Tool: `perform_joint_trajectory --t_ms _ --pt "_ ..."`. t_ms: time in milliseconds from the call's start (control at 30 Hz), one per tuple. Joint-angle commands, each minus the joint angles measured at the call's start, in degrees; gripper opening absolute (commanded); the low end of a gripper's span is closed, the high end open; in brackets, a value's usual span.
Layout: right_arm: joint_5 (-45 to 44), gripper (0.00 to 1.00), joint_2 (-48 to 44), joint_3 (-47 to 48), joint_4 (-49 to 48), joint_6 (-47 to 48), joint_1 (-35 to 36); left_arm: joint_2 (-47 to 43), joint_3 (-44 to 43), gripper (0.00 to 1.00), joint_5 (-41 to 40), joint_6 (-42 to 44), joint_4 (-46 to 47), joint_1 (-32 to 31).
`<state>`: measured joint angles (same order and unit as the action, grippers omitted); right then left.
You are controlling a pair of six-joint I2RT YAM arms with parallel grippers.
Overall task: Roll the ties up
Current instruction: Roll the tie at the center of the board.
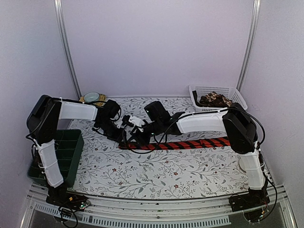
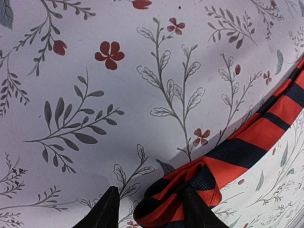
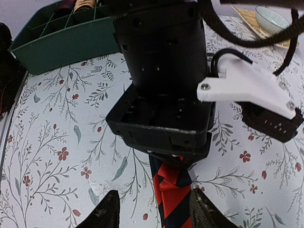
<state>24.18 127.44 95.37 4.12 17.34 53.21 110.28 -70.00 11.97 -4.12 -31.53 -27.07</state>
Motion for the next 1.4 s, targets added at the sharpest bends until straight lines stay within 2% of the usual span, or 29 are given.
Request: perform_joint_trajectory --t_ms 0,100,233,433,600,900,1367 --pt "0.0 0.41 3.8 5.0 1.7 -4.5 0.1 -1.3 0.7 0.46 2.1 -0.8 2.0 0.4" --pt "4.6 0.31 3.5 4.7 1.9 -10.6 -0.4 -1.3 0.9 0.45 2.2 -0.5 2.2 0.5" --pt "12.4 0.17 1.2 -0.1 -4.1 -23.4 -1.7 -1.3 1.2 0.45 1.9 -0.4 2.2 0.6" --pt "19.9 0.11 1.6 -3.6 -12.0 -42.2 -3.8 -1.4 1.5 0.45 1.3 -0.6 2.5 0.9" --pt "22.2 0.07 6.4 -1.0 -15.0 -55.3 -5.1 -1.4 2.0 0.45 1.6 -0.7 2.9 1.0" --pt "22.6 0.07 16.8 5.8 -12.6 -66.0 -6.6 -1.5 2.1 0.45 1.9 -0.9 3.2 1.1" --pt "22.8 0.06 21.8 10.6 -11.0 -72.1 -6.5 -1.6 2.1 0.45 2.2 -0.7 3.4 1.1"
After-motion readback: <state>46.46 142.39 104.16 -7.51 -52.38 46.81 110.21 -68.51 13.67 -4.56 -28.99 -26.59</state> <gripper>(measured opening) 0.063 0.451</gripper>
